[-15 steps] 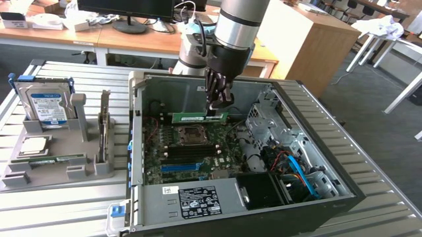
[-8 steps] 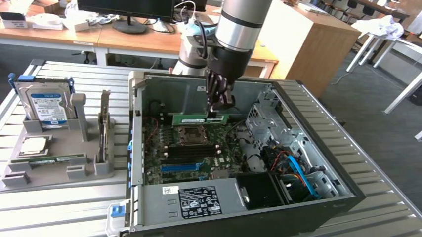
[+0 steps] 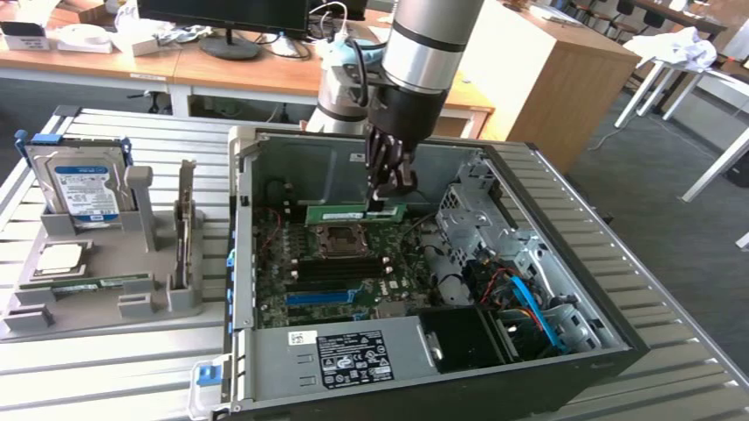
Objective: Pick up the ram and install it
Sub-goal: 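Insert the ram into the slot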
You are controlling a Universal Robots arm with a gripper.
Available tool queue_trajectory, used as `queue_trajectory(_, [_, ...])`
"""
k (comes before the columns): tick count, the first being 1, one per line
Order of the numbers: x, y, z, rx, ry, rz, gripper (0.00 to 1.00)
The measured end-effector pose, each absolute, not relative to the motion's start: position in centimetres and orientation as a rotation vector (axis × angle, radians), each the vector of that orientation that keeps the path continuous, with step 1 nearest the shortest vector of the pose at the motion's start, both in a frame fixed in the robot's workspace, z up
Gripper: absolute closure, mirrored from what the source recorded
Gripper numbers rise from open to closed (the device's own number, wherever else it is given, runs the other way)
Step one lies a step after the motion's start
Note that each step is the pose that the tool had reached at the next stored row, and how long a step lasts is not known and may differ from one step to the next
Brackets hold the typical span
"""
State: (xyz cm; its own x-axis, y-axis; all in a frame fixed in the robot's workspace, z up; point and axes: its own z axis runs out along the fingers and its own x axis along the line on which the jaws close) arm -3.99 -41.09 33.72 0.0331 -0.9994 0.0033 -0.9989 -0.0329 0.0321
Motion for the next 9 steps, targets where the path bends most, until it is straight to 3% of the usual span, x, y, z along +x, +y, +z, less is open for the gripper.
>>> queue_trajectory(9, [-4.0,-41.2,32.5,2.240,-2.169,-0.033,0.88])
